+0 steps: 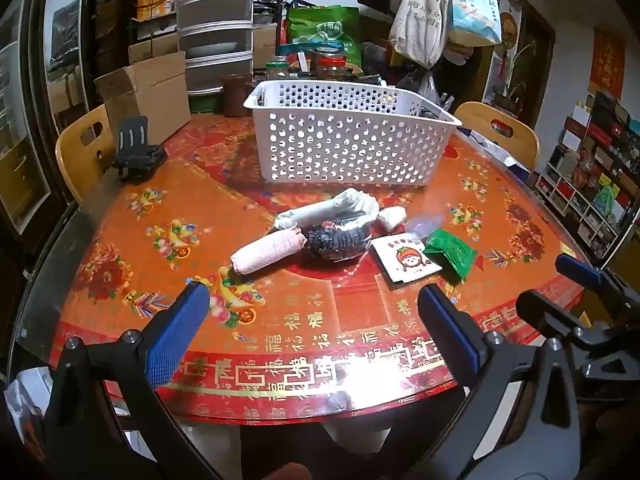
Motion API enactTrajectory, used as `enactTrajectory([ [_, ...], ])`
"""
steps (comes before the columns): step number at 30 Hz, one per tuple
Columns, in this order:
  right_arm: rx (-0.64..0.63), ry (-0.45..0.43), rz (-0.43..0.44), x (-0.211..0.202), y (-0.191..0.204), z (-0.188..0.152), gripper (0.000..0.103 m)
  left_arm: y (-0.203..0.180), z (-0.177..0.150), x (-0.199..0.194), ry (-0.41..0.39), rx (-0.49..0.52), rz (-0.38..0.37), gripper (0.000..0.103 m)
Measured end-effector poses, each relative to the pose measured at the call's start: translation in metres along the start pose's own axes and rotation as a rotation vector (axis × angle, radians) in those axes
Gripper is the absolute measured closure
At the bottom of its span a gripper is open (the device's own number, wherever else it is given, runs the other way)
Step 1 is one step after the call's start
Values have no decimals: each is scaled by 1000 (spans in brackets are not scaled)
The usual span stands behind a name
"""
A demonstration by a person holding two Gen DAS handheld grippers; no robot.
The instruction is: Organize soft objects
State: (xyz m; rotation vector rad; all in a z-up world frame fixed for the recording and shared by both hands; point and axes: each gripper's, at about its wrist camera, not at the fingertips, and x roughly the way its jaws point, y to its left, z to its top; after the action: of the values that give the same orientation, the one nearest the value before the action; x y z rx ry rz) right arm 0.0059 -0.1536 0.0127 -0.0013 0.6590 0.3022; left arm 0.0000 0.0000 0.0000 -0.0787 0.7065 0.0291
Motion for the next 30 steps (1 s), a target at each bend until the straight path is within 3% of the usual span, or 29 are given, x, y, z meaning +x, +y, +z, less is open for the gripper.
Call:
enactTrajectory([
  [30,-15,0,7,-2,2,1,0,-8,2,-11,-22,4,-15,0],
])
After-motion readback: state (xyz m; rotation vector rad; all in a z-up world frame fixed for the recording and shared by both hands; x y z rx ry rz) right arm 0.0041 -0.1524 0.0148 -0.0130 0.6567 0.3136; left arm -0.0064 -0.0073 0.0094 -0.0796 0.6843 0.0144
